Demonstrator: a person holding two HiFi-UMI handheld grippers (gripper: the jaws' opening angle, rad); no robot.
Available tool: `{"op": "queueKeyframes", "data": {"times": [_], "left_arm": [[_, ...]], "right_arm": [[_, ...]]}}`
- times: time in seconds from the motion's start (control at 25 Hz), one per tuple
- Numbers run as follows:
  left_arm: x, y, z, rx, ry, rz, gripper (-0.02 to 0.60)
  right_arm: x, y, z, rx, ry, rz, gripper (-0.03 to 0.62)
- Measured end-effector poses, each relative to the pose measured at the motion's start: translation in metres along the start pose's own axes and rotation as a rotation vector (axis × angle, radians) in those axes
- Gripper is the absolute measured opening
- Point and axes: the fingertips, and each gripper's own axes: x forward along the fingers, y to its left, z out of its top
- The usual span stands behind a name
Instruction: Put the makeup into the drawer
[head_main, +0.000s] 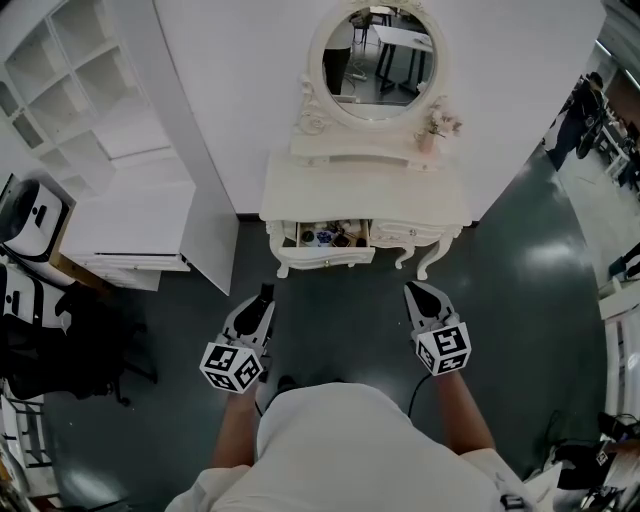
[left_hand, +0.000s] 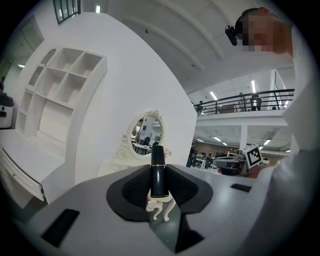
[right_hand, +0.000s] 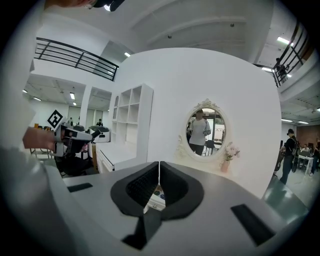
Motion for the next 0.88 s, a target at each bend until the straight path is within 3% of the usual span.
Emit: {"op": "queueKeyframes", "data": {"times": [0.88], "left_arm": [[0.022, -0.035, -0.012, -0.027, -0.001, 0.002, 0.107]], "right_arm": [[-0.011, -0.020, -0.016, -0.007, 0.014, 0.041, 0.031]]}}
